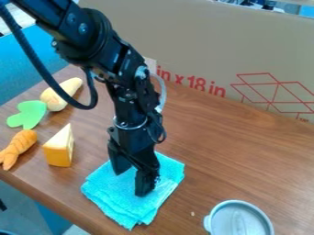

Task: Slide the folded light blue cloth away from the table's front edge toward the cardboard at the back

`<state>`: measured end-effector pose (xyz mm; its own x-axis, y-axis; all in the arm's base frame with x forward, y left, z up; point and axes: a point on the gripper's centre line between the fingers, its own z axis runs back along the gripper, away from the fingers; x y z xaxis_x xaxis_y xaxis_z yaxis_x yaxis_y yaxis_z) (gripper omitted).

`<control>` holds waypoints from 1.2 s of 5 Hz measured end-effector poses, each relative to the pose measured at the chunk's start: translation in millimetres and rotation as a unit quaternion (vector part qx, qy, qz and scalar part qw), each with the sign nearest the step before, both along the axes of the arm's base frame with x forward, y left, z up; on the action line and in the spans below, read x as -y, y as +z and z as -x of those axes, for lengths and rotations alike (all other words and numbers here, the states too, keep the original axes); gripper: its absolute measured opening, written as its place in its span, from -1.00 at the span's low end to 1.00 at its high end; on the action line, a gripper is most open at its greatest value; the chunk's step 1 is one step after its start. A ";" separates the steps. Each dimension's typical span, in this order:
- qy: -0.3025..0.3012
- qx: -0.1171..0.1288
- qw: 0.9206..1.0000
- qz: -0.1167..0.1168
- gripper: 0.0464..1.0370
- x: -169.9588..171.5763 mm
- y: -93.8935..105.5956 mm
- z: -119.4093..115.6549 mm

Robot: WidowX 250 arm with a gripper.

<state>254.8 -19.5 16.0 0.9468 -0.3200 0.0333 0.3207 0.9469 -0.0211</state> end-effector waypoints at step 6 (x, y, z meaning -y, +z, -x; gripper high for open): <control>0.010 0.078 0.997 0.024 0.93 24.2 -1.1 -169.6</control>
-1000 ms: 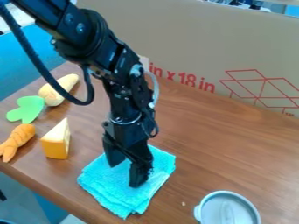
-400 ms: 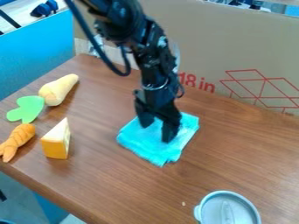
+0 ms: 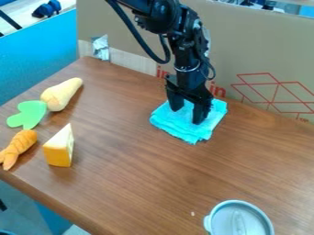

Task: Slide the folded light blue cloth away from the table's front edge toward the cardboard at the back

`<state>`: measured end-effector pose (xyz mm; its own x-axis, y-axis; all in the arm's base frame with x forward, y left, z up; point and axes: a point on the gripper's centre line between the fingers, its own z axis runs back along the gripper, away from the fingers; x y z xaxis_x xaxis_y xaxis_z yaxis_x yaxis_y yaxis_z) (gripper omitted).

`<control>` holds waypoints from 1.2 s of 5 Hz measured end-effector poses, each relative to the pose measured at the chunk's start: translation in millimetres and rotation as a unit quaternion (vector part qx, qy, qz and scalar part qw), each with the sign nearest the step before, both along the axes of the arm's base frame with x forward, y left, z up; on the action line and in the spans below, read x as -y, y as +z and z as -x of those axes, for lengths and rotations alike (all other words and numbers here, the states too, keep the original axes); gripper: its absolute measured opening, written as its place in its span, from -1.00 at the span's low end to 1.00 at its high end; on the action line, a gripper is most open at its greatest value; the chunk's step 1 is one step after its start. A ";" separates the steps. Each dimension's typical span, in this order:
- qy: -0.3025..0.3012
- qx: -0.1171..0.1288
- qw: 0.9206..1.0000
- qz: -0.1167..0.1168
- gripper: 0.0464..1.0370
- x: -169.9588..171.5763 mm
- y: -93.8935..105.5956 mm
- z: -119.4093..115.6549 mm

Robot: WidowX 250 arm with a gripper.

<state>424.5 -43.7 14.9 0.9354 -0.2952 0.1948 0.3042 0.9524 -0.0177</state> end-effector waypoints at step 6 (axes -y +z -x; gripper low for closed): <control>0.112 -0.029 0.993 -0.038 0.93 -28.6 110.5 103.9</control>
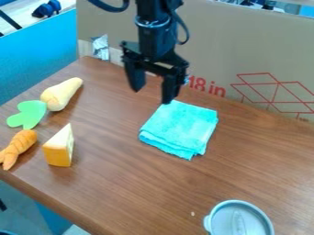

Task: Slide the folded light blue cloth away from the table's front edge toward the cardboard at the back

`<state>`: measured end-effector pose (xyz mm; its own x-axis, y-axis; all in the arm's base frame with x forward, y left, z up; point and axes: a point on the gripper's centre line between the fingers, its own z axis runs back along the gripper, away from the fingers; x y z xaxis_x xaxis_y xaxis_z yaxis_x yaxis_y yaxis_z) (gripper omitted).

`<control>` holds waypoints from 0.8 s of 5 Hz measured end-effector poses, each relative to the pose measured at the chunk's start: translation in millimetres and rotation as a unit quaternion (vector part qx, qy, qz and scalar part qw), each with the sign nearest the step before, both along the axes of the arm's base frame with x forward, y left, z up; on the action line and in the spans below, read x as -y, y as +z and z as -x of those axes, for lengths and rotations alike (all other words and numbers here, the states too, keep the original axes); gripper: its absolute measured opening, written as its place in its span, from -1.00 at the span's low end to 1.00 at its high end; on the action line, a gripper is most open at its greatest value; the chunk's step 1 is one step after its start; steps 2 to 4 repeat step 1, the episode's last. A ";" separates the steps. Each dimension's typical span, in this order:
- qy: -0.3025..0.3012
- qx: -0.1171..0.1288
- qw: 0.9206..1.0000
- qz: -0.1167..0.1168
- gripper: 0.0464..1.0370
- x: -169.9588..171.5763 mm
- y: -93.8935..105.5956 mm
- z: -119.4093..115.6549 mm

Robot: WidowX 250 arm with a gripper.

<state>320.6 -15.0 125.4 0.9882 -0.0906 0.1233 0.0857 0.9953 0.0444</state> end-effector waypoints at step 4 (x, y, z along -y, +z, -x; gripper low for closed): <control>-0.005 -0.033 0.999 -0.011 0.93 6.8 2.1 50.4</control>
